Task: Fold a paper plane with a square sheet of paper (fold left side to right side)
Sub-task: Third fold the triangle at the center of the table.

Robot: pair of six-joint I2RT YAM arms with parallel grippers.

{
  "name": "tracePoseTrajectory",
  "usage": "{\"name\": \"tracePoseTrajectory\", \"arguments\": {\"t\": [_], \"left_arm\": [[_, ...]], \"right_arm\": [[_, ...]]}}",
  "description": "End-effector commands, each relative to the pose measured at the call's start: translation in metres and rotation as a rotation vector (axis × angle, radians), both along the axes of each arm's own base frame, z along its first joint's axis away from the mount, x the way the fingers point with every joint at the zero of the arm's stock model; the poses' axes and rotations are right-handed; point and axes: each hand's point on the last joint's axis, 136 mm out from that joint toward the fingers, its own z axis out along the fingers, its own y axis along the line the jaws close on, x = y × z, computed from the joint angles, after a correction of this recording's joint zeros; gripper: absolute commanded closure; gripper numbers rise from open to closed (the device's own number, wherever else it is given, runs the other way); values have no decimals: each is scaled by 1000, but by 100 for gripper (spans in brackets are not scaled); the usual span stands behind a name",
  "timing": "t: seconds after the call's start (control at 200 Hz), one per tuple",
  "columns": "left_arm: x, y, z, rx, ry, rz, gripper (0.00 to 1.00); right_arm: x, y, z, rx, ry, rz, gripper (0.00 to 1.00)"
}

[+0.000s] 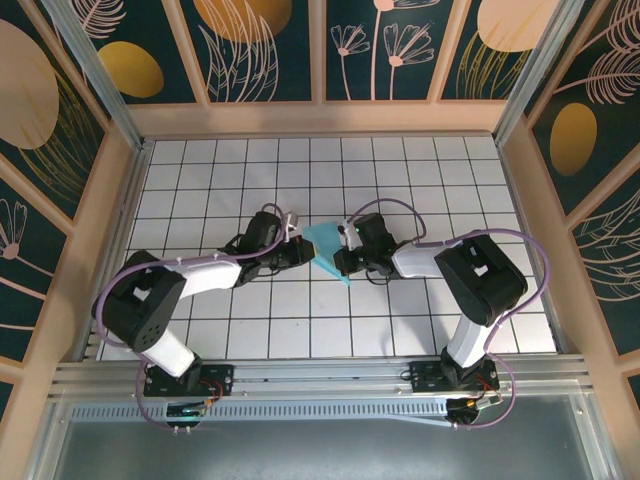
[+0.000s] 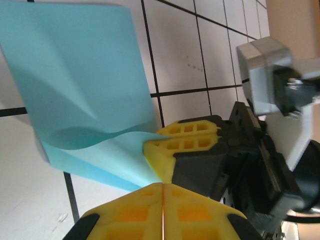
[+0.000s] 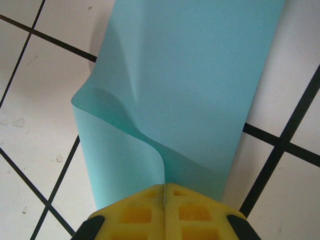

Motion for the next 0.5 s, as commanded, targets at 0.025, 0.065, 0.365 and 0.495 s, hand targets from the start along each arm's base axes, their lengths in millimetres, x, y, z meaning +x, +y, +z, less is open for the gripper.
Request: {"name": "tracePoseTrajectory", "arguments": {"t": [0.025,0.065,0.365,0.495], "left_arm": [[14,-17,3,-38,-12,4,92],[14,-21,0,-37,-4,-6,92],[14,-34,-23,-15,43,-27,92],[12,-39,-28,-16,59,-40,92]], "right_arm": [[-21,-9,-29,-71,102,6,97],[-21,-9,-30,-74,103,9,97],[-21,-10,-33,-84,108,8,97],[-21,-11,-34,-93,108,11,97]]}}
